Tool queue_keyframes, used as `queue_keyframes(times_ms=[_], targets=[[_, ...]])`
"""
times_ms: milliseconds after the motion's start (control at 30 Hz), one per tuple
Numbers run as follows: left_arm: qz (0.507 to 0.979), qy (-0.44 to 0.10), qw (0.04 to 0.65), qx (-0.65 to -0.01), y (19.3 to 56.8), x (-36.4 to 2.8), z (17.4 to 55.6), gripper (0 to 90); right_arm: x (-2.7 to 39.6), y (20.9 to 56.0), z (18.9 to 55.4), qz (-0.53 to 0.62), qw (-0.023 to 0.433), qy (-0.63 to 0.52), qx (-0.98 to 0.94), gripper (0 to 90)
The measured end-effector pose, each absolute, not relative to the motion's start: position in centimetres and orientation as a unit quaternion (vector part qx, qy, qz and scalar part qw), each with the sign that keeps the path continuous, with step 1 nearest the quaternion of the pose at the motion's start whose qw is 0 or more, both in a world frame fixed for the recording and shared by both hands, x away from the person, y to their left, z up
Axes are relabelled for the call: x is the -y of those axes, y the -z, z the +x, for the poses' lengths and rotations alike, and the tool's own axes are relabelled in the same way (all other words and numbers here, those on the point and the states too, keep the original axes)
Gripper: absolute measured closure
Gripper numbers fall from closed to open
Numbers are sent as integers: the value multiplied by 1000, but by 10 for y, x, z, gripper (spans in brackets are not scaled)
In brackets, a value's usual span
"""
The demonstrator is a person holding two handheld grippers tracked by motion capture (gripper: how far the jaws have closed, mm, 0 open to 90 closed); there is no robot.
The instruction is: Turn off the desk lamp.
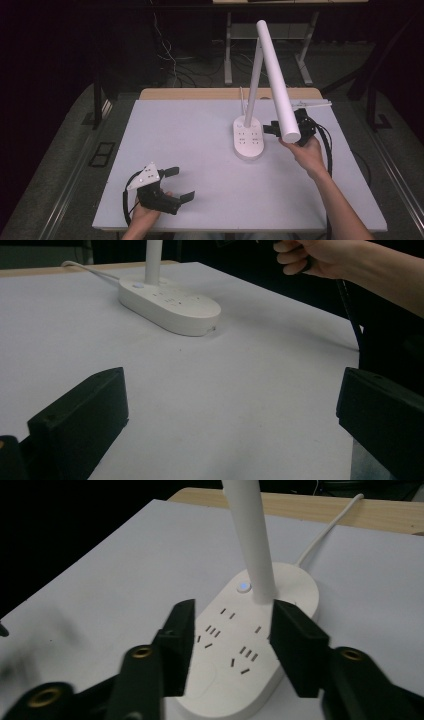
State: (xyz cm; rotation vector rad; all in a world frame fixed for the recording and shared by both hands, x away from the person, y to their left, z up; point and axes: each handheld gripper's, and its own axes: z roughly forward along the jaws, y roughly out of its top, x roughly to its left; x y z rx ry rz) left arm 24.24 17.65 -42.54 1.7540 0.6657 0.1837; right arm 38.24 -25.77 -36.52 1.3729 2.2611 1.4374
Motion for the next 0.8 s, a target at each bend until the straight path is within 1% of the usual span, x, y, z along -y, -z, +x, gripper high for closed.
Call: queue_keyframes(times_ms=[67,100,167,200,233,267,300,467,567,800], targets=[[753,-79,587,-285,425,-176,242,0,260,365,374,446,59,-483,-751,179],[754,-78,587,-284,425,-176,243,0,261,364,370,444,58,-483,-752,121],[754,-78,588,-284,425,-176,243,0,261,363,366,446,60,-482,-752,115],[753,-78,588,-284,425,-177,243,0,263,363,358,444,65,-483,-752,23],[753,-78,588,-284,425,-177,243,0,264,363,355,444,64,-481,-753,6],[753,-79,588,-285,425,-177,243,0,264,363,355,444,64,-481,-753,6],[753,-79,588,-284,425,-177,243,0,266,363,347,442,61,-481,-755,6],[752,-79,588,-286,425,-177,242,0,271,365,332,438,69,-488,-752,6],[753,-79,588,-286,425,-177,243,0,278,370,316,440,70,-492,-748,6],[754,-80,586,-285,425,-177,242,0,286,380,295,445,66,-494,-744,6]])
